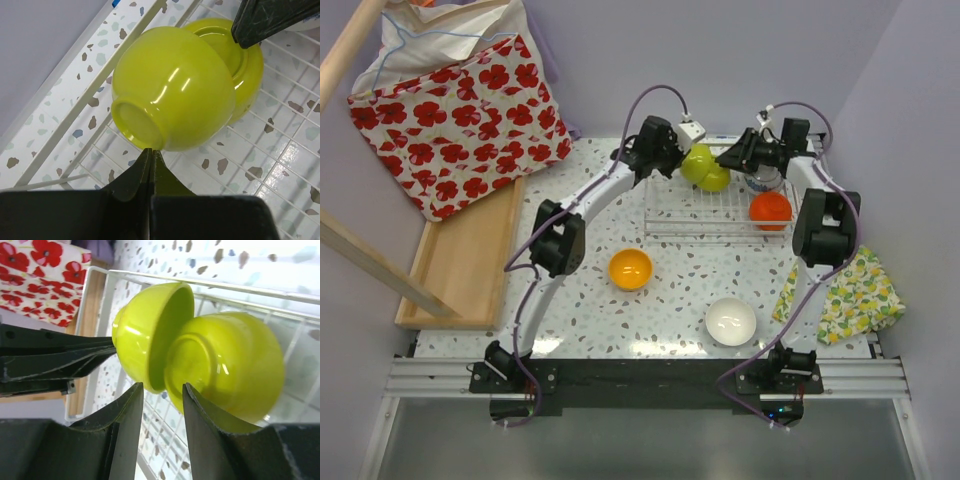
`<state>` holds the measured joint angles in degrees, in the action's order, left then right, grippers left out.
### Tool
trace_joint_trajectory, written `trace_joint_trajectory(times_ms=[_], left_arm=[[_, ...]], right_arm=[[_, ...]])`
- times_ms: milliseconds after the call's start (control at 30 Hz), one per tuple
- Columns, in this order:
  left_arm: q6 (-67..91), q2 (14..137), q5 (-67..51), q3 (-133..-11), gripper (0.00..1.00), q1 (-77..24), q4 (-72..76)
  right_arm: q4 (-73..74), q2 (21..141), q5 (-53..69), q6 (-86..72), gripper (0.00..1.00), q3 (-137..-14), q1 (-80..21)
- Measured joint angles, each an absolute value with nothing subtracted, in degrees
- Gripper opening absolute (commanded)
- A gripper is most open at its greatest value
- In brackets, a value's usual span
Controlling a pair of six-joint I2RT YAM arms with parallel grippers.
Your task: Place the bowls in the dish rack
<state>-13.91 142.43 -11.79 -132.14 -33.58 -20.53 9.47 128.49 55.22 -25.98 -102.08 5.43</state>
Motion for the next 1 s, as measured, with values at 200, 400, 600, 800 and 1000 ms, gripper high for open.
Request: trace_joint_trajectory(times_ms=[200,400,600,800,1000], left_arm=[[-13.04,143.33,-12.08,-133.45,0.00,-34.15,-20.18],[-12.56,145.34,-11.99,-135.55,0.00,-34.68,-19.27],[-12.40,147.81,-11.07,-138.91,0.00,-36.10,-16.56],[-11.27,149.60,-10.39,-139.85,0.00,-38.39,-14.63],[-10.59,150.02,-10.04,-140.25,0.00,-39.07,-14.44]], right_arm=[[14.04,124.75,51.48,-21.12,0.42,-102.15,6.02],[14.13,118.56,50.28,-20.14,0.42,-100.27,5.85],[15.70,113.01,48.97,-17.50,0.42,-97.30,5.85],[18.00,108.44,47.70,-14.68,0.42,-93.23,5.85],[19.70,106.19,46.81,-12.43,0.43,-91.18,5.96]])
